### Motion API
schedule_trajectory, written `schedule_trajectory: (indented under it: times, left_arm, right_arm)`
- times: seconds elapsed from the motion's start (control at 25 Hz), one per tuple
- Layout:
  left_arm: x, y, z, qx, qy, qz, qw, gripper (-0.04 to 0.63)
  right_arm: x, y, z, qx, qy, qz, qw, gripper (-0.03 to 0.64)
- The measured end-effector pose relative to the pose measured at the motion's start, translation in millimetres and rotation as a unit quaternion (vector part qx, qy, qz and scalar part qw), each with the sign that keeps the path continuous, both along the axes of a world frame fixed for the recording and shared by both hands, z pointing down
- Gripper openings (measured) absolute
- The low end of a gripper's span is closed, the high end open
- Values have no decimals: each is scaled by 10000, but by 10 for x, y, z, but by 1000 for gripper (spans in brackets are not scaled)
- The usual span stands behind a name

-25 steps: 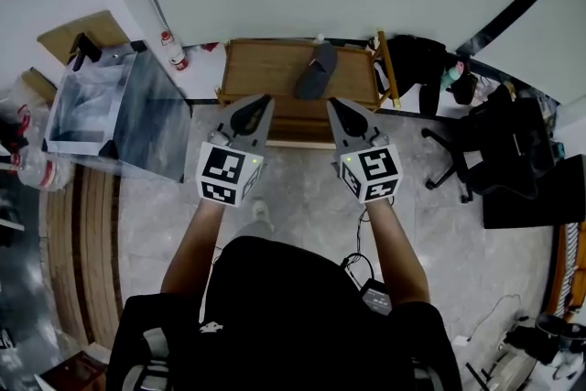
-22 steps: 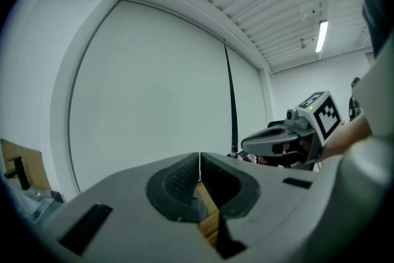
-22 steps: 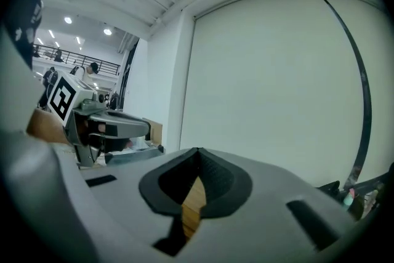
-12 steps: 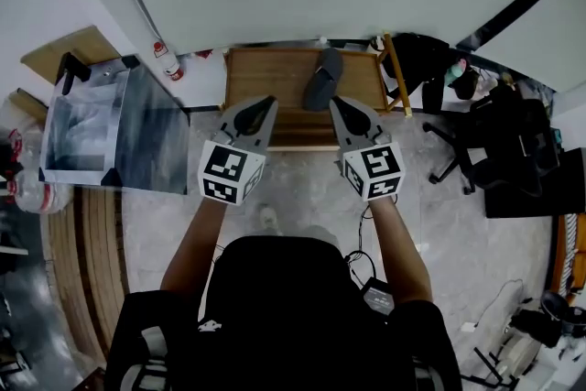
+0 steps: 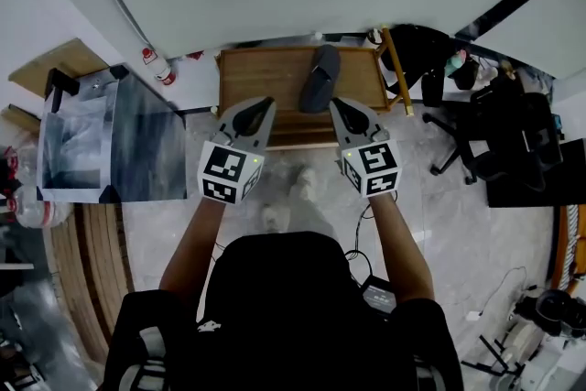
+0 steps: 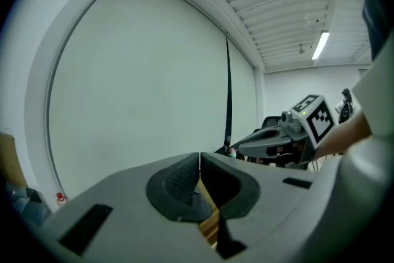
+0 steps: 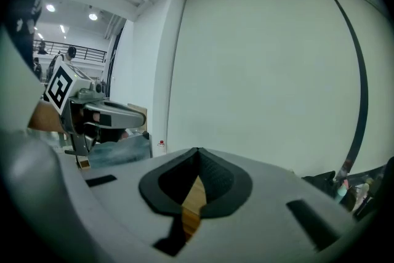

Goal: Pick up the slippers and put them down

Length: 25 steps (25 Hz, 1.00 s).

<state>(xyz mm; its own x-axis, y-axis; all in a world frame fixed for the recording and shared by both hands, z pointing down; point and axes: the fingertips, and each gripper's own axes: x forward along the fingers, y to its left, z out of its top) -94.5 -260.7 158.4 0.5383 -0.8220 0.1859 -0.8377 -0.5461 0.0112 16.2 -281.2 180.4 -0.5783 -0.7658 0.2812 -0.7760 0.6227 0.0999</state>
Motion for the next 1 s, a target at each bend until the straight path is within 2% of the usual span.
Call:
schedule_trajectory:
  times: [0.2,0.52,0.76,1.0]
  left_arm:
    - [98,-345,116,-97,-55,-5,9999,8]
    - [177,-959,440,-431,-171,-135,9988,8]
    - [310,-1409,656,-666,-163,-188,9975,8]
    - [385,-1705,951,-971,-172,-278,9947,8]
  right_arm:
    - [80,-328,173,-213,-38,-5,9998,-9]
    - [130,-939,499,-776,-84,-319,9964,-9]
    - [276,-1348,856,-1150,175,-385,9925,-9]
    - [385,-1631,1495,-1850,497,-507,9802,-9]
